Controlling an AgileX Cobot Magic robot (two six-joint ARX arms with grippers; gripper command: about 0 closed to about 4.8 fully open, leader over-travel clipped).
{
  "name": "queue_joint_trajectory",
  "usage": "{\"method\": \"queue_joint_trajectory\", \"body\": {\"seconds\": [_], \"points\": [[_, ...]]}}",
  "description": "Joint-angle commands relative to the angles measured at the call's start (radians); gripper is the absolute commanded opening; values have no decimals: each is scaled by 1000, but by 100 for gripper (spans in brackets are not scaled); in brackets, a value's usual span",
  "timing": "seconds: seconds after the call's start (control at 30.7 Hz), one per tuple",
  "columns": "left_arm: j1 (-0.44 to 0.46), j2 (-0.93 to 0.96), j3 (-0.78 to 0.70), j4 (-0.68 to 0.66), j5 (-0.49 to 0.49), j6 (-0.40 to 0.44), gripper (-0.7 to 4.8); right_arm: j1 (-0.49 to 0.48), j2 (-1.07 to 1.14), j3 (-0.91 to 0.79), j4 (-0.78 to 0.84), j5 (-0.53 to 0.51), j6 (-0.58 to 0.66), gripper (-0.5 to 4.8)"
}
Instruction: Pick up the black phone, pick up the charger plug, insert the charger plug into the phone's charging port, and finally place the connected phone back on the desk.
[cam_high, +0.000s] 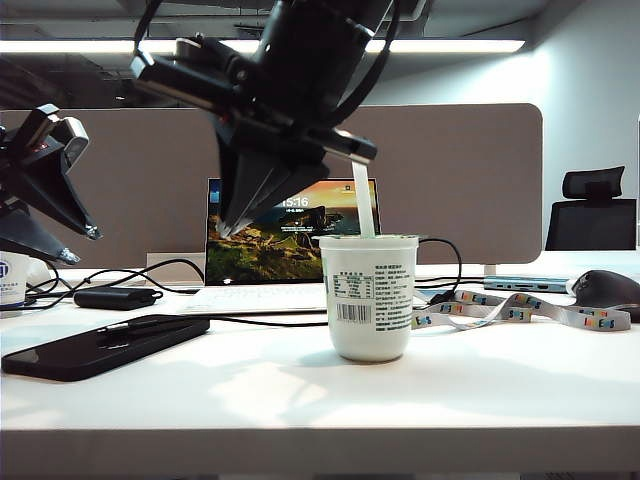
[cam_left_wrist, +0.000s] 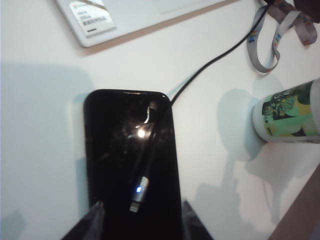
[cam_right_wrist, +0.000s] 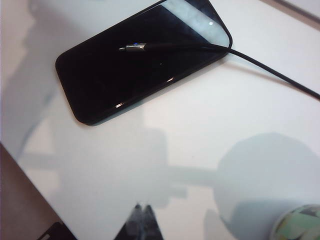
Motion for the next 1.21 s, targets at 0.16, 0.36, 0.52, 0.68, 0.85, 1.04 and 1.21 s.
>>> {"method": "queue_joint_trajectory", "body": {"seconds": [0.16, 0.36, 0.52, 0.68, 0.85, 1.04, 1.21], "points": [[-4, -5, 2, 5, 14, -40, -8, 5, -14, 4, -48, -7, -45, -3], [-18, -13, 2, -24, 16, -29, -5, 5, -84, 3, -106, 10, -65, -3], [-69, -53, 2, -20, 16, -12, -6, -5, -161, -4, -145, 64, -82, -3], [-166, -86, 2, 10, 15, -13, -6, -26, -255, -63, -160, 88, -82, -3], [-287, -85, 2, 72, 5, -40, -5, -72, -362, -154, -177, 91, -70, -3], [-396, -84, 2, 200, -84, -128, -6, -135, -463, -190, -221, 106, -71, -3], [-425, -84, 2, 273, -89, -156, -5, -141, -477, -217, -172, 1, -74, -3]]}}
